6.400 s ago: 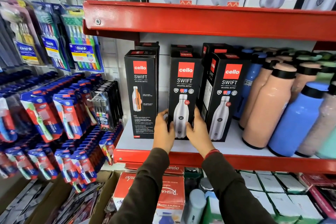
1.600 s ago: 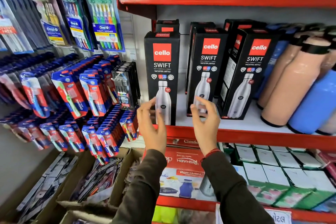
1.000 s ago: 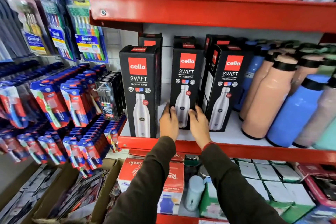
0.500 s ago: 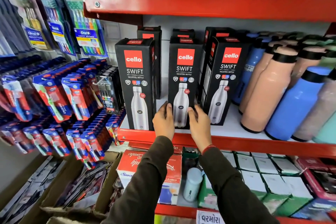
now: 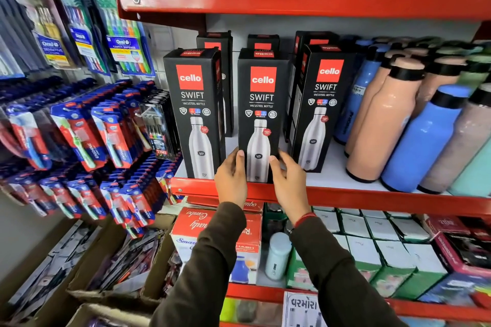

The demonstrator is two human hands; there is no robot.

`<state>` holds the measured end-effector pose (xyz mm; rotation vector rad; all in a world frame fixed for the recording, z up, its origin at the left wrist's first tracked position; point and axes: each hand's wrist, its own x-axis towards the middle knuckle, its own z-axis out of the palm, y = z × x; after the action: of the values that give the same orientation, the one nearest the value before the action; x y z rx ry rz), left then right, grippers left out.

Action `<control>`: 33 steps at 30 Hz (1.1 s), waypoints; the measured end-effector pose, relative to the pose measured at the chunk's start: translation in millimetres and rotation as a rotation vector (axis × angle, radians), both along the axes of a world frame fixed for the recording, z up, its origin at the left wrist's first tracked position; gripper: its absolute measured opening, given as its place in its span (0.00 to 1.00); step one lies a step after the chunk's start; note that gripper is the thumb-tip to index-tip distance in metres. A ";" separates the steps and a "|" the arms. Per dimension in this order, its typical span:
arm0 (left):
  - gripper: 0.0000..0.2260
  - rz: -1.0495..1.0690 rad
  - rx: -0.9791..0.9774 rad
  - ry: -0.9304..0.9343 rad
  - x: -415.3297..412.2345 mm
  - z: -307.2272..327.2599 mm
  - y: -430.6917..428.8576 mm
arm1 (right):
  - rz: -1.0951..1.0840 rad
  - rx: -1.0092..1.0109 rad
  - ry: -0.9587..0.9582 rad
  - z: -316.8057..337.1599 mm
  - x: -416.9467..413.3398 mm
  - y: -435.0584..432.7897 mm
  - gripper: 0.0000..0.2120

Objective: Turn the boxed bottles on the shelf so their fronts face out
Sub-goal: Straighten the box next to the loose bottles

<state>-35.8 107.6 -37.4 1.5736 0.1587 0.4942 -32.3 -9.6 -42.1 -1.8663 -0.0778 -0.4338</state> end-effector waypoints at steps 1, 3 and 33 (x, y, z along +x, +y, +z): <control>0.17 0.005 0.002 0.000 -1.6 0.5 -0.6 | 0.001 0.006 0.000 0.9 -1.7 -0.1 0.19; 0.18 0.015 0.007 0.000 -4.4 1.4 -1.6 | 0.003 0.014 -0.011 2.3 -4.9 -0.4 0.19; 0.17 -0.129 0.058 0.099 50.2 17.1 -144.2 | -0.105 0.058 0.085 14.5 58.2 -115.3 0.20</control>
<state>14.4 -36.6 -20.3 1.6543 0.1180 0.3231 25.9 -124.9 -27.6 -1.8342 0.0895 -0.4236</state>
